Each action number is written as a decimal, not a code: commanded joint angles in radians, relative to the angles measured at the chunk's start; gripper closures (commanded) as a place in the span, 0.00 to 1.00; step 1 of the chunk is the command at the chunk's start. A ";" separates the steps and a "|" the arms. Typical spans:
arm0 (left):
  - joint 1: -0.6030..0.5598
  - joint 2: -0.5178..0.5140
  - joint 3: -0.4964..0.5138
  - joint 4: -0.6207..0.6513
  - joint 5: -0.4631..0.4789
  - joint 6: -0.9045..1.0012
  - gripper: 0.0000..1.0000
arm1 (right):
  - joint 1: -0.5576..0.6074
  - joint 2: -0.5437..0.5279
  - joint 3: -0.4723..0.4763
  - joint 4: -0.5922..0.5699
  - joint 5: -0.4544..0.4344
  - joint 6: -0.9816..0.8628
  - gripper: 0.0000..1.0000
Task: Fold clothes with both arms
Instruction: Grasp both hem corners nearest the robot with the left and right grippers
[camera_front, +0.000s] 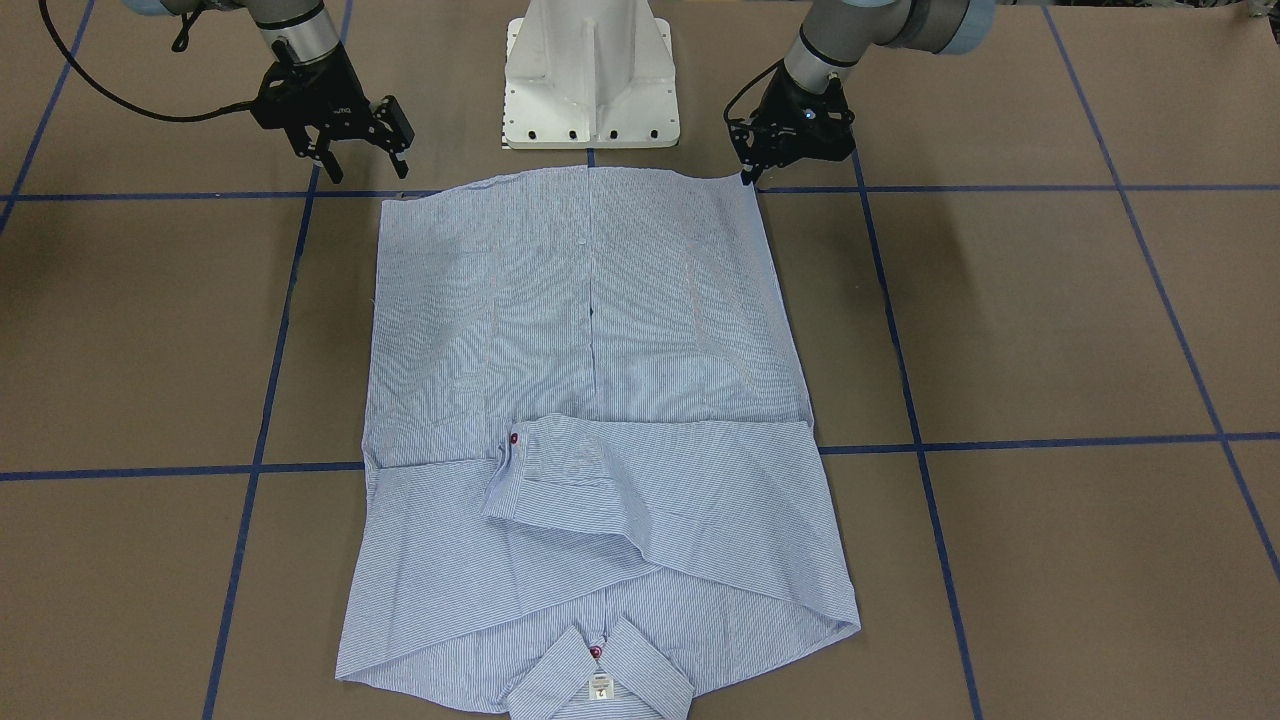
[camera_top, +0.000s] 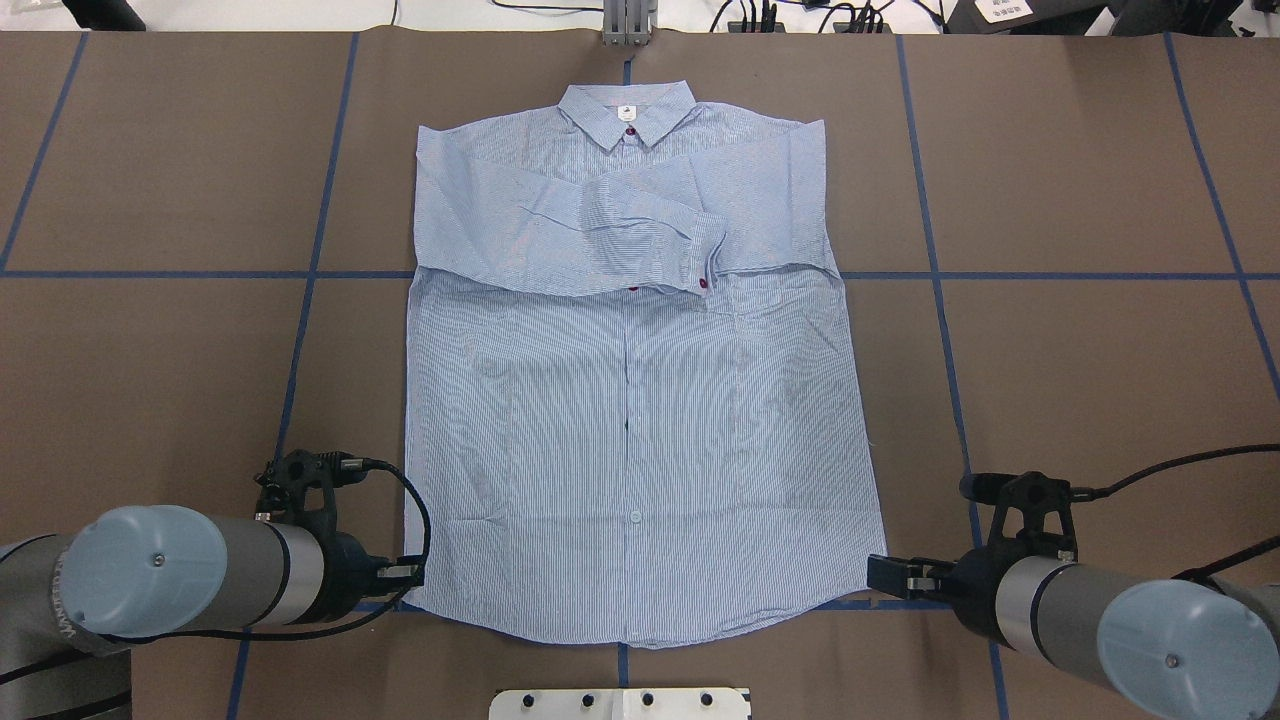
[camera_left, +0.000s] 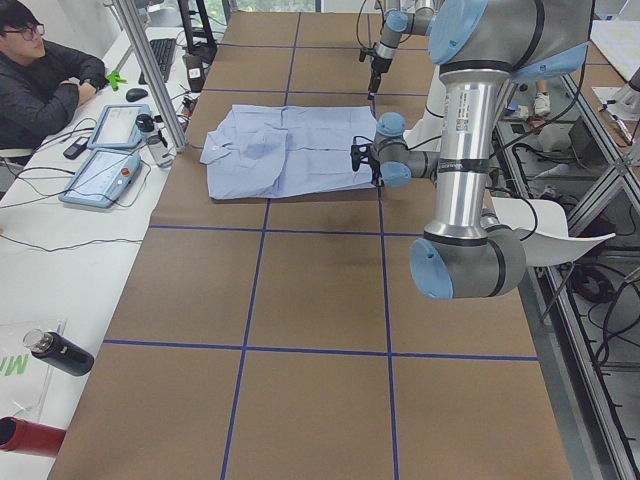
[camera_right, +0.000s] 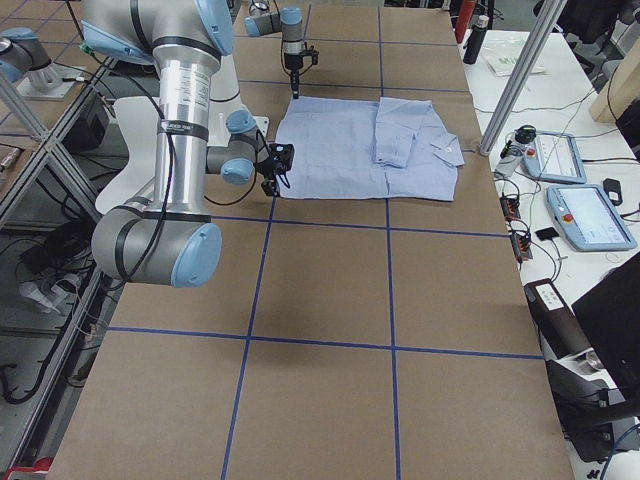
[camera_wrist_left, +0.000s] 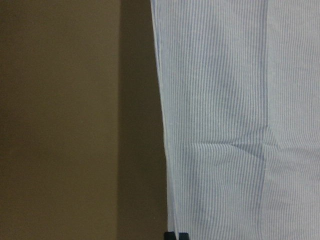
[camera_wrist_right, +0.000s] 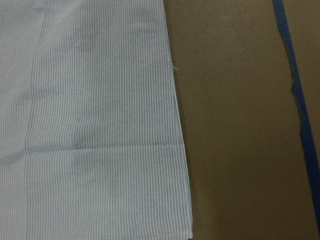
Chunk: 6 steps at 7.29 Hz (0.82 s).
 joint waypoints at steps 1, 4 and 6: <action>0.000 0.002 -0.023 0.003 0.002 -0.005 1.00 | -0.056 0.026 -0.050 0.003 -0.091 0.020 0.30; 0.000 0.002 -0.027 0.005 0.002 -0.005 1.00 | -0.072 0.028 -0.074 0.003 -0.155 0.020 0.41; 0.000 0.002 -0.027 0.006 0.002 -0.005 1.00 | -0.078 0.028 -0.084 0.003 -0.162 0.018 0.47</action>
